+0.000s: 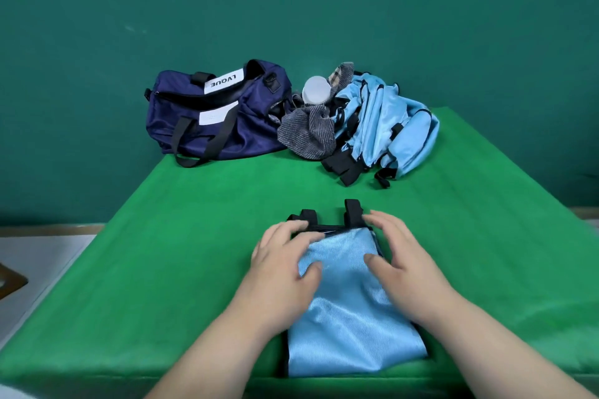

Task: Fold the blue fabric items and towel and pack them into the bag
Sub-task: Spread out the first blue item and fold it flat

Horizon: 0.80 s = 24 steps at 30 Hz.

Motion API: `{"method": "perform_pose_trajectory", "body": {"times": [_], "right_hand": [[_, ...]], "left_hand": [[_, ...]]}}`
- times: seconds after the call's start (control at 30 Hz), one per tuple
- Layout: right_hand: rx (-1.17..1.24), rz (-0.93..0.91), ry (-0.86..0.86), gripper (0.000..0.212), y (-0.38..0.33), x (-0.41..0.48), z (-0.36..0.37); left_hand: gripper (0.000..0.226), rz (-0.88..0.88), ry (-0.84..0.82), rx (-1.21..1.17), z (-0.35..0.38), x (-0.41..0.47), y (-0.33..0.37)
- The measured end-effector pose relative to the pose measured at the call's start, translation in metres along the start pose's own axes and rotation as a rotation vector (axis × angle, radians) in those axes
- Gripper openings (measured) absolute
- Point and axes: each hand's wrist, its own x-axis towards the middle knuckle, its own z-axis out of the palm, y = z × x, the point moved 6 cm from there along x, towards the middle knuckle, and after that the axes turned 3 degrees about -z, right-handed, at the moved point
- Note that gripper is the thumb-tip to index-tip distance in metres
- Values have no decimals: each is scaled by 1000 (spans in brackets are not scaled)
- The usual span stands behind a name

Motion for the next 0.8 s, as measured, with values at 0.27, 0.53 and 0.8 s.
{"method": "perform_pose_trajectory", "body": {"times": [0.27, 0.53, 0.8], "right_hand": [[-445, -132, -360, 73, -9, -8, 28], [-493, -49, -422, 79, -3, -9, 29], [-521, -46, -463, 75, 0, -7, 32]], "left_hand": [[68, 60, -401, 471, 42, -7, -8], [95, 116, -549, 424, 45, 14, -29], [84, 212, -572, 478, 41, 15, -41]]}}
